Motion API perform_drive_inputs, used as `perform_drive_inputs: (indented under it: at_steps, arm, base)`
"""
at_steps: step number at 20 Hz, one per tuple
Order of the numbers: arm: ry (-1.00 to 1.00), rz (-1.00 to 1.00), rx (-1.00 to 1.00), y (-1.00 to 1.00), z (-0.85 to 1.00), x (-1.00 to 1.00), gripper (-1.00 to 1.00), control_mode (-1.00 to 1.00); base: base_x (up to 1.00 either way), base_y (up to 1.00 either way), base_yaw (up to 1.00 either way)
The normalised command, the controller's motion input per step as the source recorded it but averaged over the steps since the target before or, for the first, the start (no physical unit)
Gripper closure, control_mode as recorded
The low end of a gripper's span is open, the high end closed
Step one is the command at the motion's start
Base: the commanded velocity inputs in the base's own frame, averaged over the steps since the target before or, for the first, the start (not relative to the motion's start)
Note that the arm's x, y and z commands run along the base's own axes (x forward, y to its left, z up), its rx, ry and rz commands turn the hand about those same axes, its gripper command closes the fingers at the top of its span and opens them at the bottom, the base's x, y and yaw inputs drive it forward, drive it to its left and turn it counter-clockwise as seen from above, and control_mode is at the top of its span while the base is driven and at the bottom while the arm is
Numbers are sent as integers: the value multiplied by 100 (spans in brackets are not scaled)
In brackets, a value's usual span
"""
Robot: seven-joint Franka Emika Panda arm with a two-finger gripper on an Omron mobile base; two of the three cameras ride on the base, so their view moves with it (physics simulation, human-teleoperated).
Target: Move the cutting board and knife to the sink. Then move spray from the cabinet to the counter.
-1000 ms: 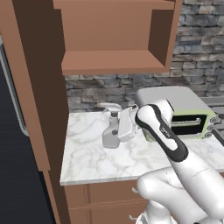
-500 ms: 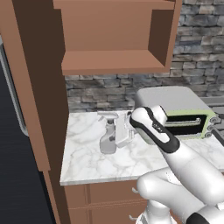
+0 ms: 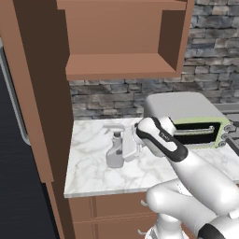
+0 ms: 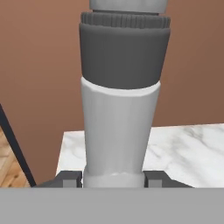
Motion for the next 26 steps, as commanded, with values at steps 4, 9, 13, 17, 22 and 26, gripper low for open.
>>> perform_drive_inputs:
  at_steps: [4,9,13,17,22,26]
  arm:
    - [0,0,0,4,-9,0,100,-100]
    - [0,0,0,0,-11,0,100,-100]
    - [0,0,0,2,-19,0,100,-100]
    - [0,0,0,3,-21,0,100,-100]
    - [0,0,0,4,-23,0,100,-100]
    - [0,0,0,5,-24,0,100,-100]
  base:
    - [0,0,0]
    - [0,0,0]
    - [0,0,0]
    - [0,0,0]
    - [0,0,0]
    - [0,0,0]
